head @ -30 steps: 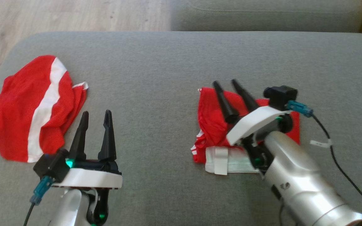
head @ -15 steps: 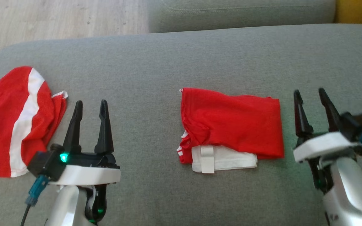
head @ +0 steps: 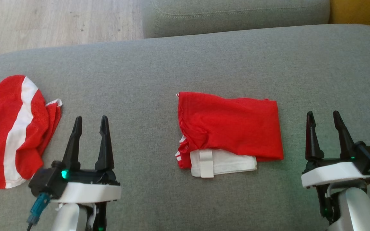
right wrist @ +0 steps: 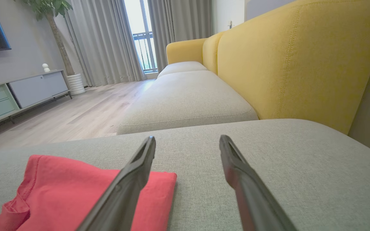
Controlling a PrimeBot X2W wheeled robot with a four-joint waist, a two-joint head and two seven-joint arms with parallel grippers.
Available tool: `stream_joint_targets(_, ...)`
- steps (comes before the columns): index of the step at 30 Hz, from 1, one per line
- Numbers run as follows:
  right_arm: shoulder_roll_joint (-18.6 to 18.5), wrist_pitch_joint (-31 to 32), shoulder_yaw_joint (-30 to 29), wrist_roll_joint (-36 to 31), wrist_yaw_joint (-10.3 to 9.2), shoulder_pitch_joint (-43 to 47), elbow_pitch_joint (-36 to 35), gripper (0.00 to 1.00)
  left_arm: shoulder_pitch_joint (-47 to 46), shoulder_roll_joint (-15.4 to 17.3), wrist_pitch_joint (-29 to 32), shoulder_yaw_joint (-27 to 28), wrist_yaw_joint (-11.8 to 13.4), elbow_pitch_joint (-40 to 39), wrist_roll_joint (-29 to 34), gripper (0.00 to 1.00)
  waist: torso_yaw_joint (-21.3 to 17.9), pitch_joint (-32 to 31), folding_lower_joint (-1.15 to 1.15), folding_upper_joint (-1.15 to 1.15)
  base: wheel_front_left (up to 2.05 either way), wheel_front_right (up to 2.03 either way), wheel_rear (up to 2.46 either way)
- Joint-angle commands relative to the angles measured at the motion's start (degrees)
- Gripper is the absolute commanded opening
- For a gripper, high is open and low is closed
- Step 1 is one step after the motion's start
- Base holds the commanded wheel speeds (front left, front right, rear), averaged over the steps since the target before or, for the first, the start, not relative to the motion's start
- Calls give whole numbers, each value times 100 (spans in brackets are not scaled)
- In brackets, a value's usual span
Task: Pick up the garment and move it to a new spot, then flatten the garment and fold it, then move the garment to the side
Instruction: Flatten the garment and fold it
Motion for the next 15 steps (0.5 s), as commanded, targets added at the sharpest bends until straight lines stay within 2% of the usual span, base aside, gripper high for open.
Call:
stream_joint_targets(1,9,11,107,-45,39,-155,-235,100,-103,2,-29,225,9,-224,44,100,-4,-1,0,0,0,0,0)
stream_joint_targets(15,19,155,92,7,39,-122,-382,100,-149,-7,-29,116,9,-232,-68,100,76,109,0,0,0,0,0)
